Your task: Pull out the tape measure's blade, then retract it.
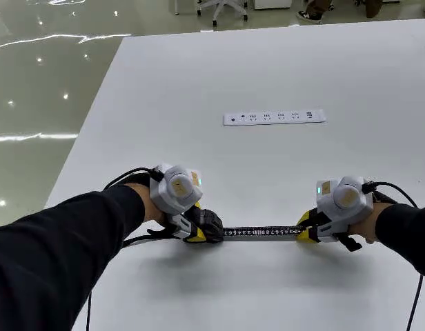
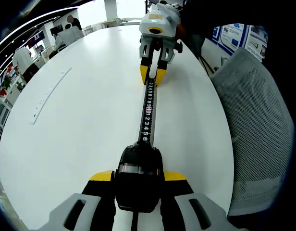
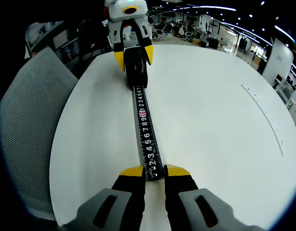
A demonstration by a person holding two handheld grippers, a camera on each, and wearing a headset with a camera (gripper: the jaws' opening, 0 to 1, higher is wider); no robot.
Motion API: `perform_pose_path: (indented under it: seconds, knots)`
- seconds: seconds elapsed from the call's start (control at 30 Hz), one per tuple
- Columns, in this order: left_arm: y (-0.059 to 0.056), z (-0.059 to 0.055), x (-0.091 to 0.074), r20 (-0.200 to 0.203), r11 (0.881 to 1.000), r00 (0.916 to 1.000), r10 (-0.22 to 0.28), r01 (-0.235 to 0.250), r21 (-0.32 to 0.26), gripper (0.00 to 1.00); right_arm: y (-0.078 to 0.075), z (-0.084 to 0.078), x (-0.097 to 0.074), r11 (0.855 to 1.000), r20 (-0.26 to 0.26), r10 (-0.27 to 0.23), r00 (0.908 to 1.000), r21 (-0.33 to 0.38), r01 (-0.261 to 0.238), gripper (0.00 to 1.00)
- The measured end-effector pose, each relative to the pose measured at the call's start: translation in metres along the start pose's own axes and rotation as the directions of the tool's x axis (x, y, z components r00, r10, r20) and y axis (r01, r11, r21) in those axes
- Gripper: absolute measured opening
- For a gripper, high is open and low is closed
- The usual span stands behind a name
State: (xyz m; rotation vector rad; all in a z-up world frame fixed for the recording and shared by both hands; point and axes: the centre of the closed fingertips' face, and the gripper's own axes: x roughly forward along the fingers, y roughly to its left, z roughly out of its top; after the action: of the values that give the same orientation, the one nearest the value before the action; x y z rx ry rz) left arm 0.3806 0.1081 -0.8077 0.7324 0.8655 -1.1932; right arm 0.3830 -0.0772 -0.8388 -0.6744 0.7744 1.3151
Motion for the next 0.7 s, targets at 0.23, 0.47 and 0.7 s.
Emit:
perform_pose_path:
  seconds: [0.23, 0.47, 0.7]
  knots:
    - [0.0, 0.0, 0.0, 0.001, 1.0, 1.0, 0.002, -0.002, 0.0, 0.32, -0.003, -0.006, -0.004, 1.0, -0.004, -0.001, 1.0, 0.006, 0.001, 0.1]
    - [0.0, 0.0, 0.0, 0.007, 1.0, 1.0, 0.003, -0.003, -0.003, 0.32, -0.004, -0.011, -0.008, 1.0, -0.005, -0.001, 1.0, 0.012, 0.001, 0.1]
    - [0.0, 0.001, 0.0, 0.01, 1.0, 0.9999, 0.002, -0.002, -0.004, 0.32, -0.005, -0.016, -0.014, 1.0, -0.008, -0.003, 1.0, 0.019, 0.003, 0.1]
